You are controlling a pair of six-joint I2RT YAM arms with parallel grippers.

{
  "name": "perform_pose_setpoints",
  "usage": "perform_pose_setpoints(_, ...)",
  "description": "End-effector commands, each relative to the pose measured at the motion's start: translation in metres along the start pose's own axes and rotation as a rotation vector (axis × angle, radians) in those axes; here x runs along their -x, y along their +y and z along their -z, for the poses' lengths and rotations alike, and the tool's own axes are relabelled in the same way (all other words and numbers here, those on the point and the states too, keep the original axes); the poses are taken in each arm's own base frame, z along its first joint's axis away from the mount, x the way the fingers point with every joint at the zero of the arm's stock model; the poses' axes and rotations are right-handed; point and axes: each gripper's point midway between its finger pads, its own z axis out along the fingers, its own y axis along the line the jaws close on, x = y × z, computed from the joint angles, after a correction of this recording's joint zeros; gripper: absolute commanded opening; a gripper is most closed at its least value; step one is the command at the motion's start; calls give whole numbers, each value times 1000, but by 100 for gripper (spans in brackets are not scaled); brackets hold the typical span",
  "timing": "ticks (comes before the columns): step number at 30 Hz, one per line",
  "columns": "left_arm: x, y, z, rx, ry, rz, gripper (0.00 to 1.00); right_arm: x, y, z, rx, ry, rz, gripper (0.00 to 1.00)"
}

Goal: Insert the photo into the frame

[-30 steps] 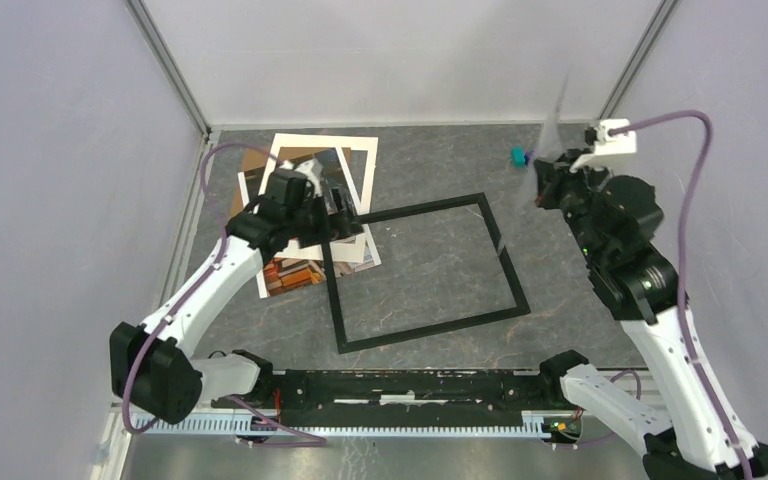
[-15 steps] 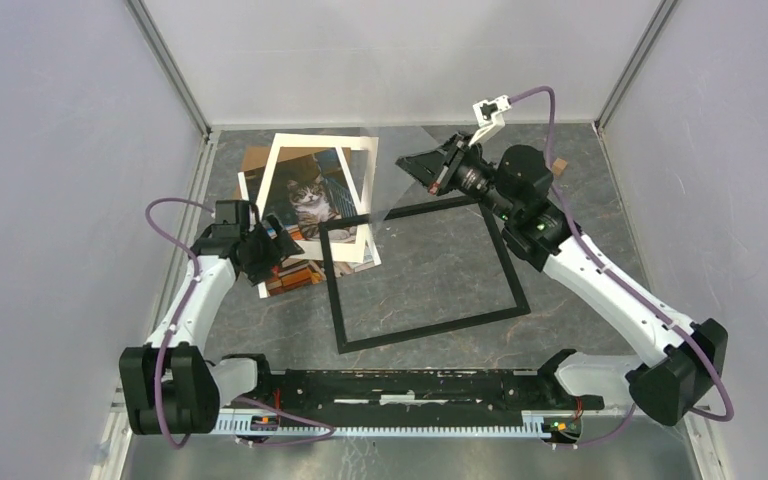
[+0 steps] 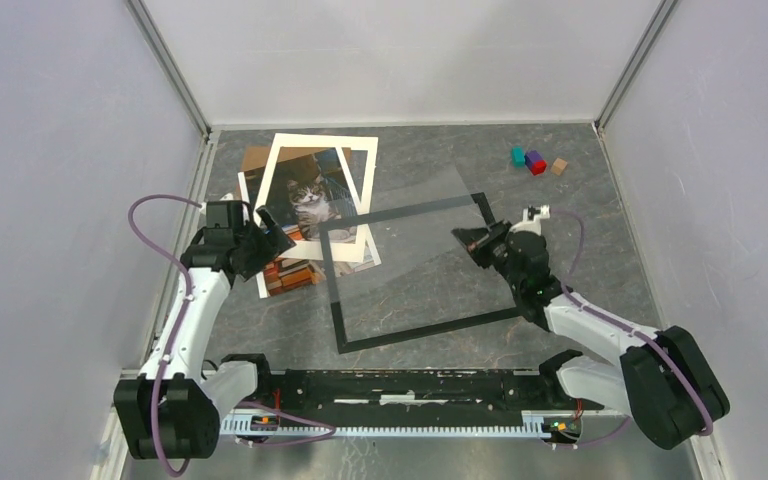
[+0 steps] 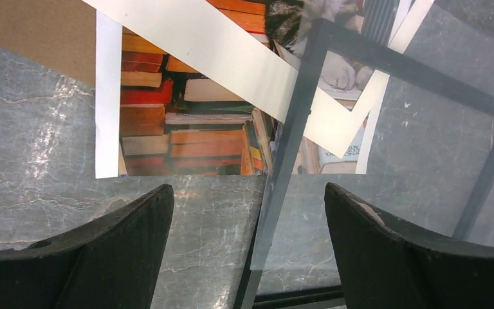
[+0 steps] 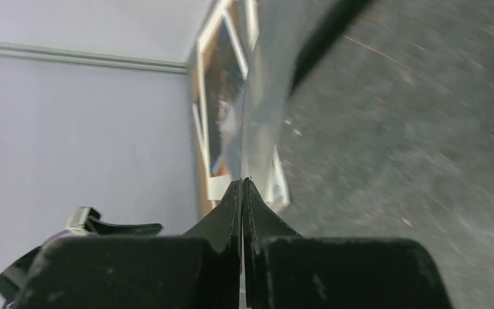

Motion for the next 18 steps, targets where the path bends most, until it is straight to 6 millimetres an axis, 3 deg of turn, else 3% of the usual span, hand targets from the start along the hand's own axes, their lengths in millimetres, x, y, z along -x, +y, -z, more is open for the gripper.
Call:
perform_pose_setpoints(1,0,-3,-7,-21,0,-35,93,-2,-35,11,-23,-63,-91,0)
perform_pose_setpoints(5,-30,-22,-25,-119,103,-47,93,2,-68,25,-70,-131,-55,0)
perform_pose_setpoints(12,-75,-53,-50,-233,277,-40,90,-1,-82,26,-66,-138,18,3)
perform_pose_setpoints(18,-95,-57,-59,-241,334,-46,82,-3,-90,22,-76,-139,29,15)
